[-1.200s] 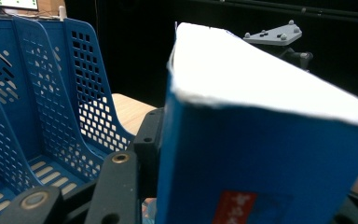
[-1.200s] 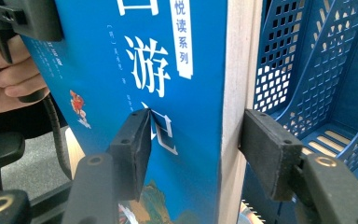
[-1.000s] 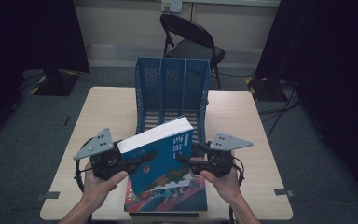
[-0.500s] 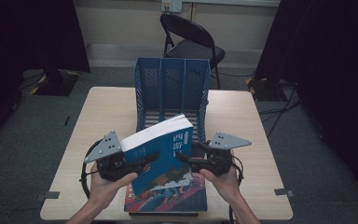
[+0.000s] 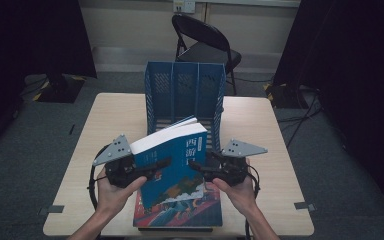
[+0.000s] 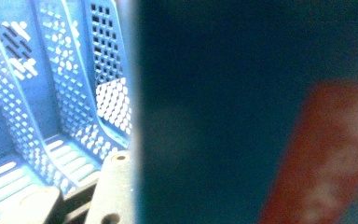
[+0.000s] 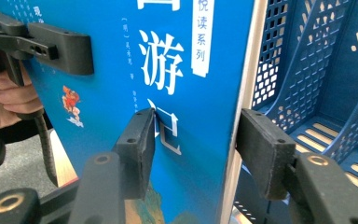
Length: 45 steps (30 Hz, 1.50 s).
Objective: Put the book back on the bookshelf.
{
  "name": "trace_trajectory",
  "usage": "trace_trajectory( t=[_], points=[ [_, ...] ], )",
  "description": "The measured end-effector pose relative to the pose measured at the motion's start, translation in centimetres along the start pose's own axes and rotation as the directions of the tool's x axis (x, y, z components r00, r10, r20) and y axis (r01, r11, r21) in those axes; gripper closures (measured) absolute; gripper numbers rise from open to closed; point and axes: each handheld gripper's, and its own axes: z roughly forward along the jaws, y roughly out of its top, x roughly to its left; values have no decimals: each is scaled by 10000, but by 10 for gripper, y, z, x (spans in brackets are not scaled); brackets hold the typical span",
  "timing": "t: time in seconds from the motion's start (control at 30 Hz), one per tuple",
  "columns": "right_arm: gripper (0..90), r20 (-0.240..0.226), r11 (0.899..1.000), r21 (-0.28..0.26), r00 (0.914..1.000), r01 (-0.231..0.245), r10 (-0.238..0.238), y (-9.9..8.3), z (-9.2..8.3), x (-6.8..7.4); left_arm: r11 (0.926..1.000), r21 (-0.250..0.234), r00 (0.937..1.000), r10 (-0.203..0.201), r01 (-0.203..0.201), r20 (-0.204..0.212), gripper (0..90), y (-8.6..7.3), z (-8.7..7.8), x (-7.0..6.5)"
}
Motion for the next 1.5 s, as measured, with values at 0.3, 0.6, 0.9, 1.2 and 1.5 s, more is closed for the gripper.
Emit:
trace_trajectory(
  t=[0.3,0.6,0.9,1.2,1.5],
  points=[
    [451,-461,9999,-24,9988,-135,134,-2,0,-7,9995,146,9989,-291,286,367,604,1,-4,3],
    [395,-54,9993,240,9996,-283,284,-17,-17,-10,9984,323,9982,-484,472,363,610,3,-7,7],
    [369,605,9941,445,9935,-990,963,-45,-40,-26,9953,639,9973,-734,732,-3,612,4,-22,15],
    [367,828,9927,426,9905,-1132,1094,-51,-48,-33,9906,750,9932,-1124,1143,-289,612,6,-31,25],
    [361,1252,9863,523,9809,-1565,1490,-69,-62,-40,9834,471,9839,-1732,1753,-443,614,7,-47,39]
  ],
)
